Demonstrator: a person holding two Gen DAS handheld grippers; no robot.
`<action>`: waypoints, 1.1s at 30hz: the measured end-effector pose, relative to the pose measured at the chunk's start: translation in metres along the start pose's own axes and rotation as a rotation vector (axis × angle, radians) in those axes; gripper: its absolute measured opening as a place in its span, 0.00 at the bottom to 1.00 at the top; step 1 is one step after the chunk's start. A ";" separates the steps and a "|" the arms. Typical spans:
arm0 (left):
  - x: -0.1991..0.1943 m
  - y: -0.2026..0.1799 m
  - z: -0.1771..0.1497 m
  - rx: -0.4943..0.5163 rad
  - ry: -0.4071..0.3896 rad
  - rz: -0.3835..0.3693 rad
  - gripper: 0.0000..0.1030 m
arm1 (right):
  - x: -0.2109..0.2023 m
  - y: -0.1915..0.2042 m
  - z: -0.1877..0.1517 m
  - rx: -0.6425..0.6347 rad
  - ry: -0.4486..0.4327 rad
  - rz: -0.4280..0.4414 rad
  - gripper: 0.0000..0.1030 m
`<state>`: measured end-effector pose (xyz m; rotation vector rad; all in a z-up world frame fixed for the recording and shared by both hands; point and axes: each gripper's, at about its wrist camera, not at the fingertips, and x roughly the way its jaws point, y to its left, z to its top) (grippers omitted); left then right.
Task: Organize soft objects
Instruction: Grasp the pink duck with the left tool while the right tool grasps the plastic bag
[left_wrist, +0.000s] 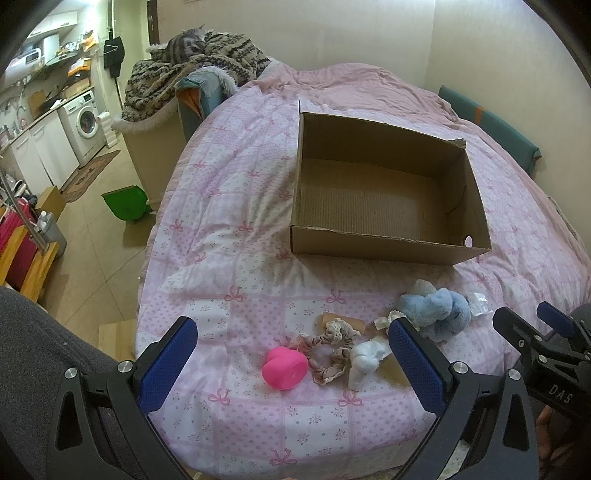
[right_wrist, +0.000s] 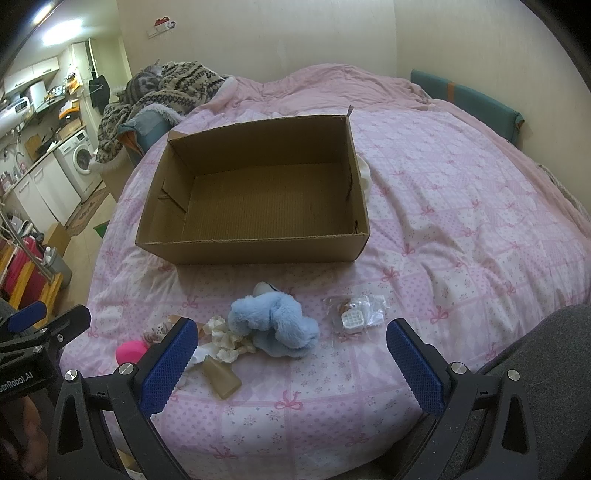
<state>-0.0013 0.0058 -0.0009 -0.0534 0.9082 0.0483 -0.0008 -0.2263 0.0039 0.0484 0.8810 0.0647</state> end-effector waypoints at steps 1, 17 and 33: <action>0.000 0.000 0.000 0.000 0.000 0.000 1.00 | 0.000 0.000 0.000 -0.001 0.000 0.000 1.00; 0.011 0.007 0.028 -0.020 0.109 -0.001 1.00 | -0.007 -0.011 0.033 0.011 0.026 0.069 1.00; 0.108 0.049 0.006 -0.244 0.564 -0.017 0.94 | 0.045 -0.041 0.041 0.093 0.149 0.083 1.00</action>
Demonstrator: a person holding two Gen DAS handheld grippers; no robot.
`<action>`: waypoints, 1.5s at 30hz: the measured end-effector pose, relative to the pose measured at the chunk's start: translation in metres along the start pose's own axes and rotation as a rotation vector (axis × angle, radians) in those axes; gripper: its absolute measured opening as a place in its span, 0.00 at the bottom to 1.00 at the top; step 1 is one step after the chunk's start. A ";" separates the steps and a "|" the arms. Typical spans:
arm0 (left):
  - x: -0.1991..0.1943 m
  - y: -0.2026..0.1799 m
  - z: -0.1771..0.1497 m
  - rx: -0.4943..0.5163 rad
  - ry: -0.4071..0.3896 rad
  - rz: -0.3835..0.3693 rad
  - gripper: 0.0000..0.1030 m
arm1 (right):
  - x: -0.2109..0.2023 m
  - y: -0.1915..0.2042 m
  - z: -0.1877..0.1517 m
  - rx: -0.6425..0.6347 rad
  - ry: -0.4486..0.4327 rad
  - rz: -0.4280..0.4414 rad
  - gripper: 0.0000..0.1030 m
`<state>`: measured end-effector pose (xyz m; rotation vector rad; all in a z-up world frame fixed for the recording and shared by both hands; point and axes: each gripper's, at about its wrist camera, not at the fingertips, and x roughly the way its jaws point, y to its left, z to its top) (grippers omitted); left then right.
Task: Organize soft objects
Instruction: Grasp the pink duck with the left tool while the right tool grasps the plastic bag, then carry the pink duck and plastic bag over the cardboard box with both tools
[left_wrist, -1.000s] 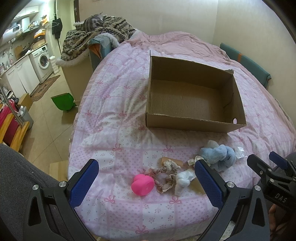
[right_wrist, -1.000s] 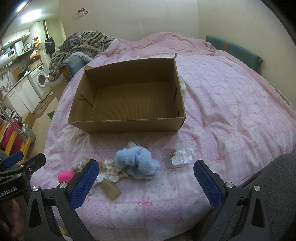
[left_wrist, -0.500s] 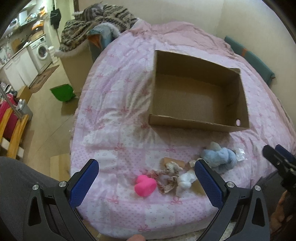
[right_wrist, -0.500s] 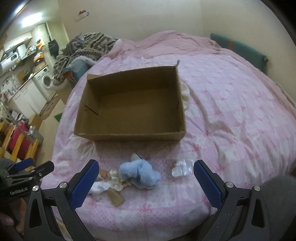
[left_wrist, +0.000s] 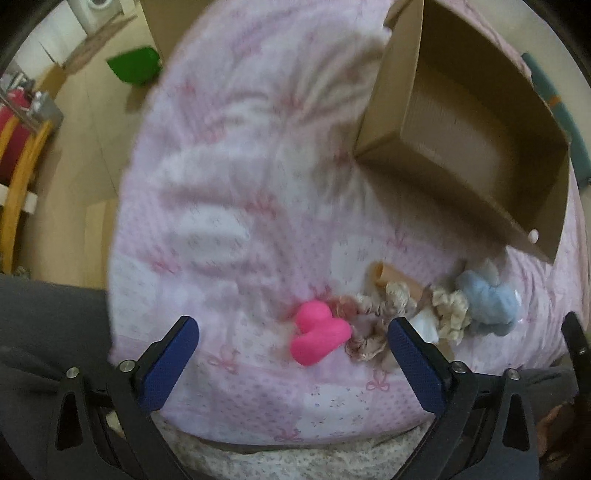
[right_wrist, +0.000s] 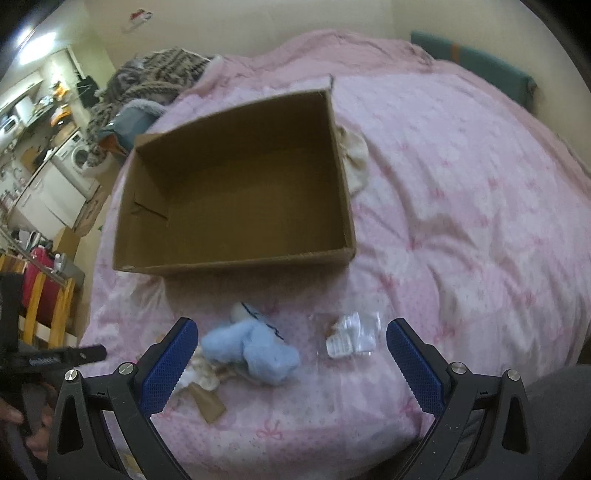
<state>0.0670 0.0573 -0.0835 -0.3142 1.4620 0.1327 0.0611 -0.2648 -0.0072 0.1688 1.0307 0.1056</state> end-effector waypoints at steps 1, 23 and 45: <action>0.006 -0.002 -0.001 0.003 0.018 -0.007 0.90 | -0.001 -0.001 0.001 0.005 -0.008 0.005 1.00; -0.017 -0.006 -0.022 0.047 -0.045 -0.098 0.34 | 0.025 -0.074 0.012 0.348 0.145 0.103 1.00; -0.007 -0.012 -0.016 0.050 -0.081 -0.074 0.34 | 0.116 -0.036 -0.002 0.053 0.380 -0.179 0.37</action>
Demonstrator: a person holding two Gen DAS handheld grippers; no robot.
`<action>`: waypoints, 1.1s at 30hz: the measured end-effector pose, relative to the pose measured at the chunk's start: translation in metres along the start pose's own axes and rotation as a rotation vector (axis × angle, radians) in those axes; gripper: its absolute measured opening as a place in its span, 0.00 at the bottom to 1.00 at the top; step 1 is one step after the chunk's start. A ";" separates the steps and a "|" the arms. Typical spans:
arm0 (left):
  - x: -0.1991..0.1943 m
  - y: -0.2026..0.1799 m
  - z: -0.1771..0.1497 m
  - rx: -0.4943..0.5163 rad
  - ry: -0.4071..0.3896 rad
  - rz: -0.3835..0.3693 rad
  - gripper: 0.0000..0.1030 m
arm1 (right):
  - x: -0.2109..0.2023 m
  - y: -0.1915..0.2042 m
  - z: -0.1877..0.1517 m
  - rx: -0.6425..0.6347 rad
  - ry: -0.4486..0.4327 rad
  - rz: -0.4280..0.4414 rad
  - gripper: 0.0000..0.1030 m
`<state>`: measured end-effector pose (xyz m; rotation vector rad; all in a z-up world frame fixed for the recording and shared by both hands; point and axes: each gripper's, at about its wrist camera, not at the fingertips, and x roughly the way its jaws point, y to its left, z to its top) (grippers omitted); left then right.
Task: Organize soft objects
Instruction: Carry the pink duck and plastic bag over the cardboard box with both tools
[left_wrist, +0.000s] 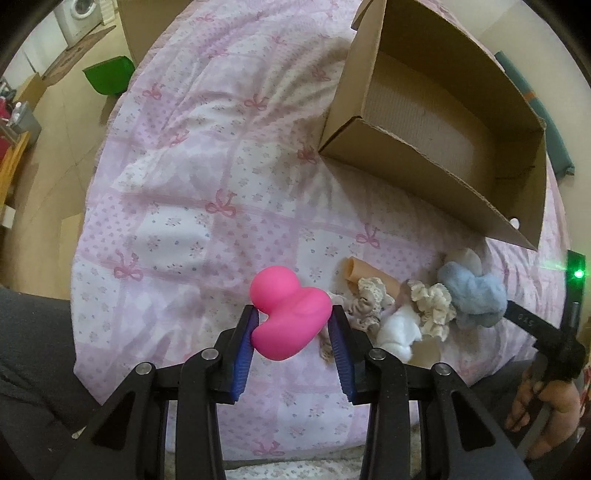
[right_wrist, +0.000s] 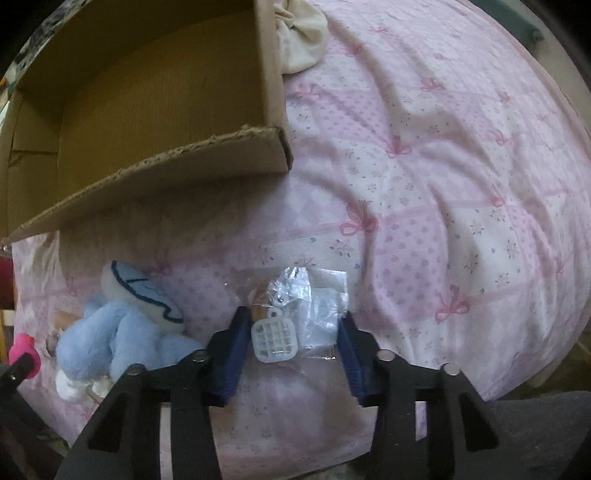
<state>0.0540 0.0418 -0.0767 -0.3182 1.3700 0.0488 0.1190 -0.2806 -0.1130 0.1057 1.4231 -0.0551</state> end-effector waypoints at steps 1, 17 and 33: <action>0.001 0.000 0.000 0.003 -0.004 0.013 0.34 | -0.001 -0.002 0.000 0.008 -0.004 0.008 0.35; -0.024 -0.006 0.002 0.033 -0.101 0.052 0.34 | -0.082 -0.010 -0.024 -0.002 -0.248 0.260 0.17; -0.080 -0.083 0.082 0.260 -0.353 0.043 0.34 | -0.144 0.028 0.020 -0.123 -0.507 0.370 0.17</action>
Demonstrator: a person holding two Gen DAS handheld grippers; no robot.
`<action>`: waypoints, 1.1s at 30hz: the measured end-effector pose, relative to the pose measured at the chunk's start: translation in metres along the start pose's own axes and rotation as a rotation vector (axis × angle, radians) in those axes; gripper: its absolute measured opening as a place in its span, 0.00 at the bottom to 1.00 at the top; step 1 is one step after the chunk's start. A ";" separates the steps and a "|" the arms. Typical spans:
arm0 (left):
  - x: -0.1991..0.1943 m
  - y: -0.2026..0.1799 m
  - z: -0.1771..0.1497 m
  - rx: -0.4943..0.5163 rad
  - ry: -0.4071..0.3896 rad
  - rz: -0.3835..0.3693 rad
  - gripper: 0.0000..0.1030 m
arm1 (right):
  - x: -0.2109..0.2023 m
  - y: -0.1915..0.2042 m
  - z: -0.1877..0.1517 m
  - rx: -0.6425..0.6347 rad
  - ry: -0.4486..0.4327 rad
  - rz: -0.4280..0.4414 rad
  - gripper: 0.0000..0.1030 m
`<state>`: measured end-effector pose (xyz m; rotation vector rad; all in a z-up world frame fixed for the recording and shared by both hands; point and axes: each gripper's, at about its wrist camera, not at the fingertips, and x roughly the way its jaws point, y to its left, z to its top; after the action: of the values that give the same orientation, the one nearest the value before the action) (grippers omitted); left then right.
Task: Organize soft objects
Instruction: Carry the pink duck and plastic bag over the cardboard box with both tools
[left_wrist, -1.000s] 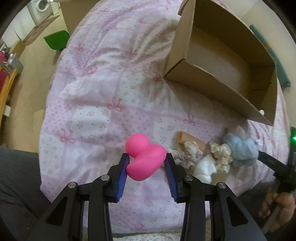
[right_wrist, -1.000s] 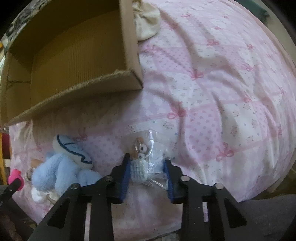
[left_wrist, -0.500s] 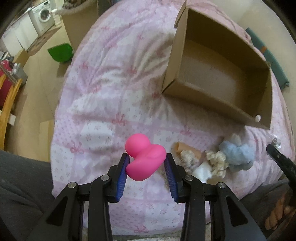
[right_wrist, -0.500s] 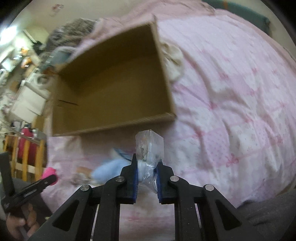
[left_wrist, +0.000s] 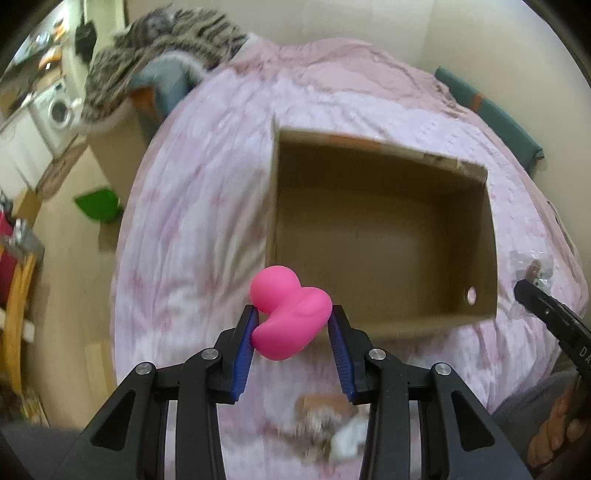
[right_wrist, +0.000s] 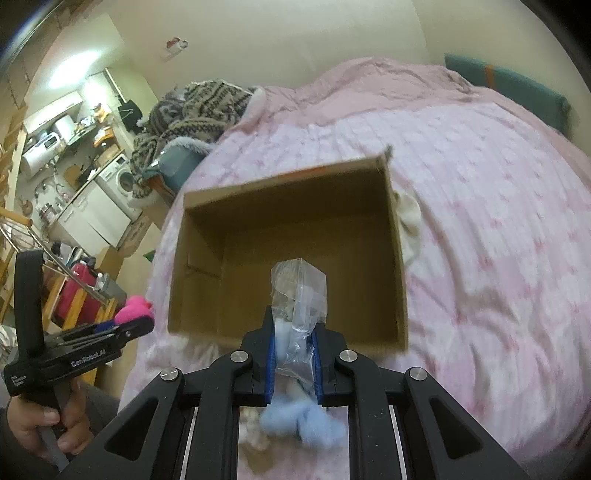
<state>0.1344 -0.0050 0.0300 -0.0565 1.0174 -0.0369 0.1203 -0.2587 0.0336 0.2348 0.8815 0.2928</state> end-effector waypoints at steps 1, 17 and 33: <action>0.001 -0.002 0.006 0.008 -0.013 0.000 0.34 | 0.003 0.000 0.006 -0.007 -0.007 0.001 0.17; 0.079 -0.040 0.038 0.083 -0.018 -0.010 0.34 | 0.086 -0.019 0.023 -0.016 0.113 -0.058 0.17; 0.092 -0.038 0.024 0.074 -0.009 -0.010 0.35 | 0.099 -0.023 0.008 0.006 0.183 -0.066 0.17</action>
<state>0.2028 -0.0474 -0.0332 0.0058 1.0054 -0.0837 0.1898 -0.2469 -0.0404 0.1864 1.0692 0.2532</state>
